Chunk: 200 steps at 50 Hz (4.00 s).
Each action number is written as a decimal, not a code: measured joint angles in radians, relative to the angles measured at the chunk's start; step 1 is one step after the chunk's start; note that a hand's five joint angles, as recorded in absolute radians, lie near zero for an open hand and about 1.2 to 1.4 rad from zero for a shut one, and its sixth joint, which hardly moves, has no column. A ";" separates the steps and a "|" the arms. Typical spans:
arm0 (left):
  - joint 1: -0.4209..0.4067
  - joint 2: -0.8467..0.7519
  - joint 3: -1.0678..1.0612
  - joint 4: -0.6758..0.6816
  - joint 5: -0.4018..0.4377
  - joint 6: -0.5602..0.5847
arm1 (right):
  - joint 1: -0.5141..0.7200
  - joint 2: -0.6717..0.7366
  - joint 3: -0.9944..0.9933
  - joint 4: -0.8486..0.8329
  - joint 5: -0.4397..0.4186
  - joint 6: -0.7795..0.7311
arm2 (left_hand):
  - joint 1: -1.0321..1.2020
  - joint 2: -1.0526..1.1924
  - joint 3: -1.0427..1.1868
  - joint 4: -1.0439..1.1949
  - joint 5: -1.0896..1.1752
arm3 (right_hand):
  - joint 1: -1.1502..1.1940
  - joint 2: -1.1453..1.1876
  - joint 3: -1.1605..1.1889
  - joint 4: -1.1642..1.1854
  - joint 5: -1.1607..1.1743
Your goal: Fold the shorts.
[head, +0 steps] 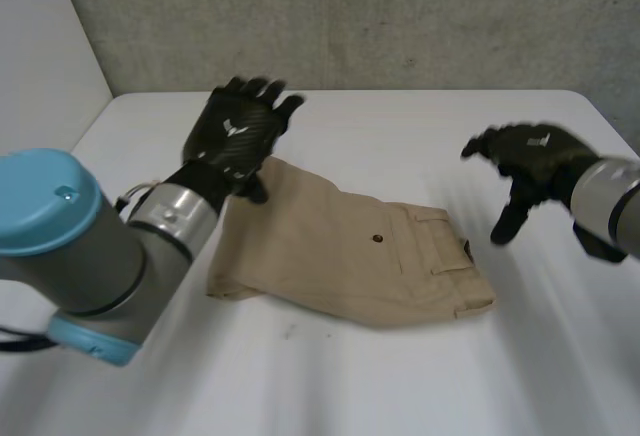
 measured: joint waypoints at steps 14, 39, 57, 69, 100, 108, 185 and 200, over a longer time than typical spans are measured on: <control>0.132 -0.017 -0.072 -0.241 -0.134 -0.152 | 0.052 -0.020 0.328 -0.194 -0.030 -0.154 | 0.000 0.000 0.002 0.002 0.001 | 0.026 0.069 0.071 0.052 0.048; 0.069 -0.171 -0.067 -0.222 -0.138 -0.159 | 0.066 0.057 0.381 -0.383 0.010 -0.143 | 0.459 0.497 0.479 0.490 0.464 | 0.713 0.956 0.954 0.954 0.896; 0.043 0.015 0.035 -0.195 -0.208 -0.164 | 0.086 -0.284 0.214 -0.393 0.021 -0.031 | 0.861 0.987 0.973 0.996 0.933 | 0.729 0.956 0.960 0.957 0.899; 0.093 0.330 0.088 -0.199 -0.218 -0.165 | 0.090 -0.371 -0.028 -0.339 0.067 0.025 | 0.860 0.990 0.976 0.996 0.953 | 0.742 0.956 0.960 0.957 0.899; 0.097 -0.229 0.294 -0.255 -0.130 -0.139 | 0.169 0.251 -0.060 -0.326 0.292 0.022 | 0.222 0.213 0.207 0.203 0.183 | 0.073 0.106 0.118 0.101 0.088; 0.077 -0.053 0.164 -0.257 -0.170 -0.141 | 0.161 0.217 -0.032 -0.328 0.294 0.024 | 0.222 0.205 0.199 0.197 0.179 | 0.029 0.032 0.028 0.024 0.019; 0.069 0.206 -0.028 -0.225 -0.162 -0.093 | 0.172 -0.085 -0.067 -0.014 0.133 -0.213 | 0.901 0.990 0.969 0.996 0.930 | 0.775 0.961 0.967 0.957 0.917; 0.072 -0.339 0.372 -0.199 -0.170 -0.083 | 0.178 0.376 -0.295 -0.277 0.286 -0.191 | 0.498 0.506 0.507 0.508 0.491 | 0.399 0.522 0.537 0.522 0.507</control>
